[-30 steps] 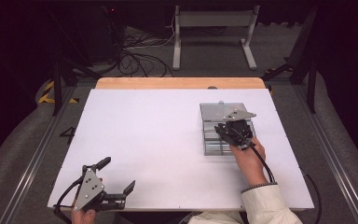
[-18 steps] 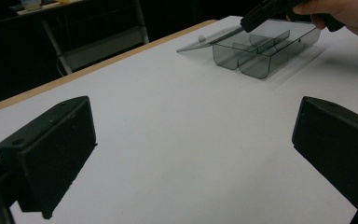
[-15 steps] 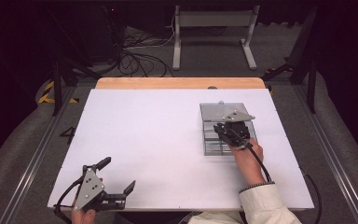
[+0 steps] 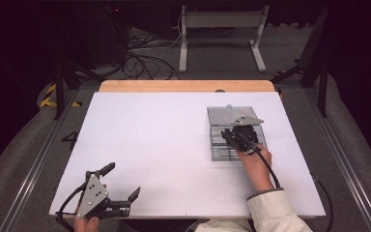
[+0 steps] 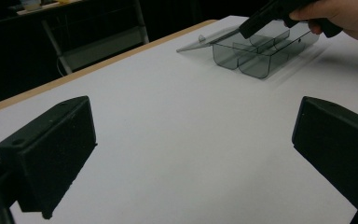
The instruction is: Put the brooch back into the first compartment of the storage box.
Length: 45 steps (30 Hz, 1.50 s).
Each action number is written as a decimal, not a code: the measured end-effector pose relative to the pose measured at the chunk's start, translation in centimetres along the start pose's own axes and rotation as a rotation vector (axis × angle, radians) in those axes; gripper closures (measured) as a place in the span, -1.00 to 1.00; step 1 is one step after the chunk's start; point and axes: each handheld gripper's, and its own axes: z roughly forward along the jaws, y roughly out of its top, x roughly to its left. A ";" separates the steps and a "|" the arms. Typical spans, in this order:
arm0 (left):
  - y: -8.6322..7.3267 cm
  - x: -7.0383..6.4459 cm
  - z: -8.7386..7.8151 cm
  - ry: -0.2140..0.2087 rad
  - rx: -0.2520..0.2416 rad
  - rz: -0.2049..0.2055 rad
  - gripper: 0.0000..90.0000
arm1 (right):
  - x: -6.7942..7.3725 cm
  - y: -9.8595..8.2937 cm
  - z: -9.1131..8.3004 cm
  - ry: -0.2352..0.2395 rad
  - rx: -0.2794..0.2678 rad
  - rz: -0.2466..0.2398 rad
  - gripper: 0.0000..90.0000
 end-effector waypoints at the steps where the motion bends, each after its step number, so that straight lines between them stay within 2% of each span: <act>1: 0.0 0.0 0.0 0.000 0.000 0.000 -0.99 | 0.0 0.0 0.0 0.002 0.005 0.007 0.73; 15: 0.0 0.0 0.0 -0.003 0.003 0.005 -0.99 | -0.2 -0.2 0.5 0.033 0.028 0.026 0.72; 27: 0.0 0.0 0.0 -0.002 -0.001 0.002 -0.99 | -0.4 -0.1 0.0 0.060 0.021 0.035 0.48; 32: 0.0 0.0 0.0 -0.002 -0.002 0.003 -0.99 | -0.4 0.1 -0.5 0.065 0.010 0.017 0.31; 37: 0.0 0.0 0.0 -0.004 -0.001 -0.001 -0.99 | -0.3 0.4 -1.4 0.068 -0.017 -0.010 0.05; 41: 0.0 0.0 0.0 -0.004 -0.001 0.001 -0.99 | -0.1 0.7 -2.3 0.098 -0.051 -0.021 -0.19; 42: 0.0 0.0 0.0 -0.004 -0.001 0.000 -0.99 | -0.1 0.7 -2.6 0.117 -0.057 -0.027 -0.23; 45: 0.0 0.0 0.0 -0.004 -0.001 -0.001 -0.99 | 0.1 0.8 -3.1 0.127 -0.078 -0.041 -0.32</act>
